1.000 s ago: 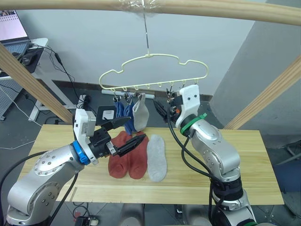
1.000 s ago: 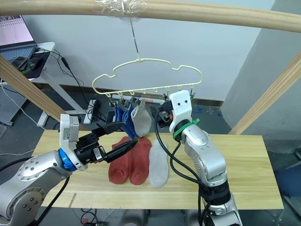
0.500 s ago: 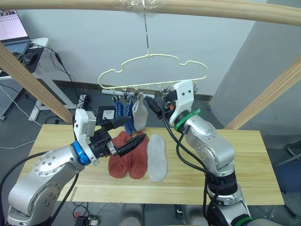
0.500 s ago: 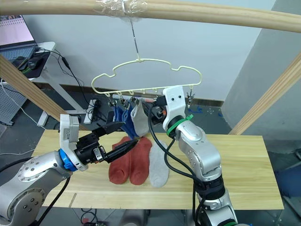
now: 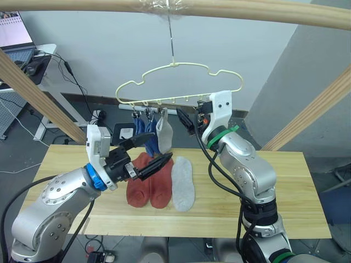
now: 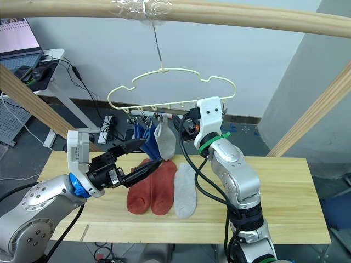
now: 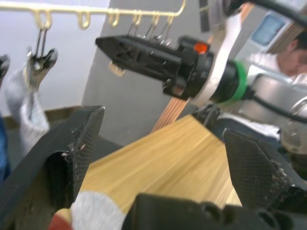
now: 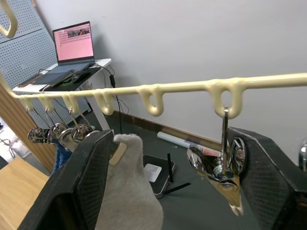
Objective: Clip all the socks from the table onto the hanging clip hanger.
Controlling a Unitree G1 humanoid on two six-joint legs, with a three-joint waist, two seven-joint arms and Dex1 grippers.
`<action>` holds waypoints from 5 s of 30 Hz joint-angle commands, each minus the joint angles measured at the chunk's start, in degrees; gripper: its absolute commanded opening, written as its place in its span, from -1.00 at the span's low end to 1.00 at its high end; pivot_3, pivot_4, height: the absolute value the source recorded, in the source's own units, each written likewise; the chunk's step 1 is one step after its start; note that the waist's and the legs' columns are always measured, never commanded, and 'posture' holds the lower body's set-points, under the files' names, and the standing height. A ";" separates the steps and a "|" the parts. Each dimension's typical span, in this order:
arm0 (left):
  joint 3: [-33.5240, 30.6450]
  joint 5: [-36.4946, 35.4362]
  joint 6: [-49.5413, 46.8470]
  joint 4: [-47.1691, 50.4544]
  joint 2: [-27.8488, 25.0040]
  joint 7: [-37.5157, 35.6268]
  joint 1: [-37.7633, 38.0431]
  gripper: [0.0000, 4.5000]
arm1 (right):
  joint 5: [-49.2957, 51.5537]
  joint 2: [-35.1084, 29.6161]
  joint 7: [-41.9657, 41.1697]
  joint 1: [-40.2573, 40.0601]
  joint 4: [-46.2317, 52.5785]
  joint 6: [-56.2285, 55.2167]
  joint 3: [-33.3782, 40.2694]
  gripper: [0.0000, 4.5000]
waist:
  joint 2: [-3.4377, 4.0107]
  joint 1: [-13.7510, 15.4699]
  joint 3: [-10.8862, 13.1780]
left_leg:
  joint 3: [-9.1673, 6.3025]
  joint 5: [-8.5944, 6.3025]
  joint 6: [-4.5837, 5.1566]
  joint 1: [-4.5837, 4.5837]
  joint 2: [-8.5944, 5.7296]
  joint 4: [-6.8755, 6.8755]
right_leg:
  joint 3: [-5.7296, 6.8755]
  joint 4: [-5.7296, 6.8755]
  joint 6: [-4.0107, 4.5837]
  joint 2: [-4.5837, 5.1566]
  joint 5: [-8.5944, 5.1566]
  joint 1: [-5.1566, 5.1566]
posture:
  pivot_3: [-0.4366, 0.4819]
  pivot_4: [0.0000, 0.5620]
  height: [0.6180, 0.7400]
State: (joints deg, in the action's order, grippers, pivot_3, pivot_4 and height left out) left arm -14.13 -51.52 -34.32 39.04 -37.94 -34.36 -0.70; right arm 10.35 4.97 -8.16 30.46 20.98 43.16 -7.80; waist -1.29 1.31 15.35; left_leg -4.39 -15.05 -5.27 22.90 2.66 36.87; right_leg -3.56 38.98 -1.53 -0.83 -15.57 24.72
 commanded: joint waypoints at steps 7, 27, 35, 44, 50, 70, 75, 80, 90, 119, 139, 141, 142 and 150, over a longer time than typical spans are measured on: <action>-0.73 0.25 1.49 2.12 0.19 1.57 -1.85 1.00 | 1.20 0.74 0.40 0.78 1.03 -1.05 0.49 -0.30 | 0.00 0.05 0.00 | 0.00 0.00 0.00 0.00 -0.01 0.01 | 0.00 0.00 0.00 0.00 0.00 0.00 | 0.36 -0.07 1.00; -0.46 1.40 1.85 1.99 0.24 0.70 -1.59 1.00 | 1.35 1.19 1.09 0.69 0.29 -1.46 1.30 -0.70 | 0.00 0.04 0.00 | 0.00 0.00 0.00 0.00 -0.01 0.00 | 0.00 0.00 0.00 0.00 0.00 0.00 | 0.36 -0.06 1.00; 1.27 2.55 1.76 2.69 1.14 2.07 -0.48 1.00 | 0.95 -0.16 0.21 0.39 0.33 -1.75 1.87 -0.99 | 0.00 0.04 0.00 | 0.01 0.00 0.00 0.00 -0.01 0.00 | -0.01 -0.01 0.00 0.00 0.00 0.00 | 0.36 -0.06 1.00; 19.53 23.73 3.44 -10.64 9.13 12.14 -2.74 1.00 | 3.67 -9.30 -9.03 1.81 -5.46 -2.73 3.98 -0.99 | 0.05 0.00 0.03 | 0.01 0.00 0.01 -0.05 -0.06 0.05 | -0.03 0.00 0.00 -0.01 0.00 -0.07 | 0.23 -0.04 1.00; 27.75 36.54 6.94 -25.80 15.21 15.39 -8.61 1.00 | 4.25 -12.62 -10.61 3.21 -8.28 -3.68 5.13 -0.99 | 0.04 -0.19 0.03 | 0.02 0.00 0.03 -0.05 -0.06 0.07 | -0.02 0.01 0.03 -0.01 0.02 -0.07 | 0.16 -0.04 1.00; 41.27 57.29 14.76 -48.00 23.86 14.45 -11.35 1.00 | 4.70 -12.63 -8.15 1.77 -6.32 -1.96 5.03 -0.99 | 0.07 -0.84 -0.03 | -0.03 0.01 0.05 -0.18 -0.12 0.11 | 0.04 0.01 0.03 0.05 0.04 -0.33 | 0.08 -0.10 1.00; 43.45 61.66 19.25 -50.72 22.97 13.05 -11.26 0.45 | 4.70 -12.52 -7.86 1.20 -5.74 -1.70 4.88 -0.99 | 0.07 -0.85 -0.09 | -0.06 0.01 0.05 -0.35 -0.15 0.12 | 0.06 0.00 0.02 0.07 0.04 -0.53 | 0.09 -0.13 1.00; 42.47 62.94 22.55 -51.93 21.42 12.16 -9.85 -0.25 | 4.16 -13.12 -8.14 1.35 -6.50 -2.29 4.73 -0.99 | 0.07 -1.22 -0.17 | -0.06 0.02 0.06 -0.44 -0.13 0.11 | 0.06 0.01 0.01 0.06 0.03 -0.59 | 0.10 -0.16 1.00; 29.79 49.84 37.99 -41.26 25.11 11.47 -5.96 -1.00 | 5.75 -16.11 -10.02 3.11 -8.59 1.29 6.22 -0.99 | 0.08 -1.15 -0.33 | -0.08 0.03 0.08 -0.38 -0.11 0.12 | 0.08 0.01 0.03 0.09 0.05 -0.57 | 0.12 -0.18 1.00; 26.83 52.41 47.31 -33.83 26.56 11.88 -10.00 -1.00 | 23.54 -0.51 7.43 21.46 -9.75 45.77 40.58 -0.99 | 0.11 -0.99 -0.36 | -0.15 0.07 0.17 -0.30 -0.19 0.09 | 0.17 -0.02 0.04 0.12 0.06 -0.57 | 0.11 -0.11 1.00; 25.50 52.42 46.42 -38.00 28.69 12.88 -15.87 -1.00 | 23.12 0.87 7.77 19.48 -9.22 46.43 39.36 -0.99 | 0.12 -1.27 -0.35 | -0.19 0.07 0.18 -0.23 -0.19 0.08 | 0.21 -0.06 0.03 0.10 0.06 -0.55 | 0.11 -0.10 1.00; 25.86 52.48 46.58 -37.96 28.83 12.42 -15.82 -1.00 | 23.08 0.90 7.77 19.34 -9.16 46.32 39.25 -0.99 | 0.12 -1.28 -0.35 | -0.19 0.07 0.18 -0.23 -0.19 0.08 | 0.21 -0.06 0.03 0.11 0.06 -0.55 | 0.11 -0.10 1.00; 26.09 52.56 46.78 -37.98 28.77 12.09 -15.58 -1.00 | 23.01 0.65 7.66 19.13 -9.14 45.98 38.82 -0.99 | 0.12 -1.27 -0.35 | -0.19 0.07 0.18 -0.24 -0.19 0.08 | 0.21 -0.06 0.03 0.11 0.06 -0.55 | 0.11 -0.10 1.00; 26.48 52.41 47.00 -37.28 27.69 10.39 -13.46 -1.00 | 25.06 0.88 6.79 19.82 -9.57 45.65 41.54 0.15 | 0.20 -1.44 -0.30 | -0.19 0.07 0.18 -0.14 -0.19 0.08 | 0.21 -0.06 0.03 0.10 0.06 -0.43 | 0.09 -0.09 1.00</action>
State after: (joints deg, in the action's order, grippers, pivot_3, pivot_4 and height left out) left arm 11.96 1.17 11.71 -0.21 -10.04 -23.37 -14.85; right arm 34.81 6.15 -1.35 49.90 10.40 88.85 32.06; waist -1.09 -0.13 15.05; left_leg -4.57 -14.98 -5.09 22.78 2.47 36.94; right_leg -3.36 38.92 -1.49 -0.72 -15.51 24.30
